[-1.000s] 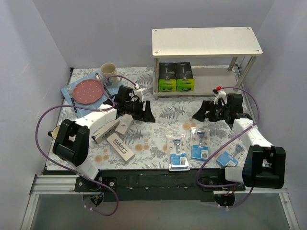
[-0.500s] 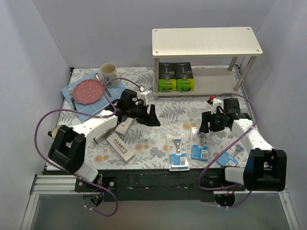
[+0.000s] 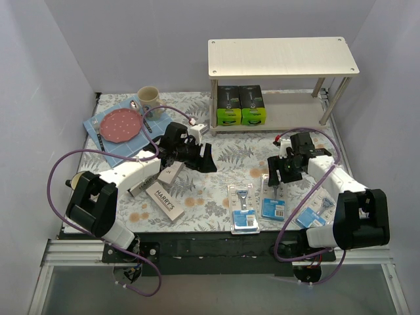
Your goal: Place and organize the shaving razors onto the shelf
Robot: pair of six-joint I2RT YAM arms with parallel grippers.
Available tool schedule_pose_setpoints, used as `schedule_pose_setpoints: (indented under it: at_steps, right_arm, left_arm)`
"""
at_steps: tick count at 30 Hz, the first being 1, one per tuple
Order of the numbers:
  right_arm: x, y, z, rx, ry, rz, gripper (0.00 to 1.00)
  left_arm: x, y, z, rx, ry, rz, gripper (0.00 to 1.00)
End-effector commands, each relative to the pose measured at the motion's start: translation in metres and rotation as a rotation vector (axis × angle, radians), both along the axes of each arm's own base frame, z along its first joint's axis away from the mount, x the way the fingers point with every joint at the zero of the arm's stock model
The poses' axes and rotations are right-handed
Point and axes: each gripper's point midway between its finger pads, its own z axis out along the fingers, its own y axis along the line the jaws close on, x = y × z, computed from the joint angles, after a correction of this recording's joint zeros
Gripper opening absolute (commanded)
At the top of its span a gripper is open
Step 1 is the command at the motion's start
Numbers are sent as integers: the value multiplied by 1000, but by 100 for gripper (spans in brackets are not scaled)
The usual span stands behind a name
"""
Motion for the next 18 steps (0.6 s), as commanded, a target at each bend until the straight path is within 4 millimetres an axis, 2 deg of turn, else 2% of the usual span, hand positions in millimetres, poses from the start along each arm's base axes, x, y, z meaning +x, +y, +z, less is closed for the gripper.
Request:
schedule_pose_setpoints:
  at_steps: [1, 5, 6, 9, 11, 13, 15, 18]
  right_arm:
    - [8, -3, 7, -17, -5, -45, 74]
    - [12, 5, 7, 16, -15, -26, 73]
    - [13, 9, 10, 25, -31, 3, 72]
    - [12, 29, 22, 104, -80, 90, 75]
    - [9, 39, 29, 147, -108, 143, 77]
    - [9, 41, 31, 155, -129, 148, 80]
    - [9, 41, 33, 153, -141, 150, 81]
    - [14, 42, 40, 159, -183, 153, 84]
  left_arm:
    - [3, 6, 6, 18, -49, 3, 66]
    - [18, 15, 4, 70, -90, 62, 67]
    - [29, 24, 5, 104, -115, 113, 67]
    - [43, 48, 7, 191, -157, 181, 68]
    - [51, 69, 2, 262, -184, 225, 71]
    - [59, 93, -7, 326, -181, 278, 72]
    - [64, 108, -14, 360, -183, 294, 72]
    - [60, 117, -31, 405, -180, 282, 74]
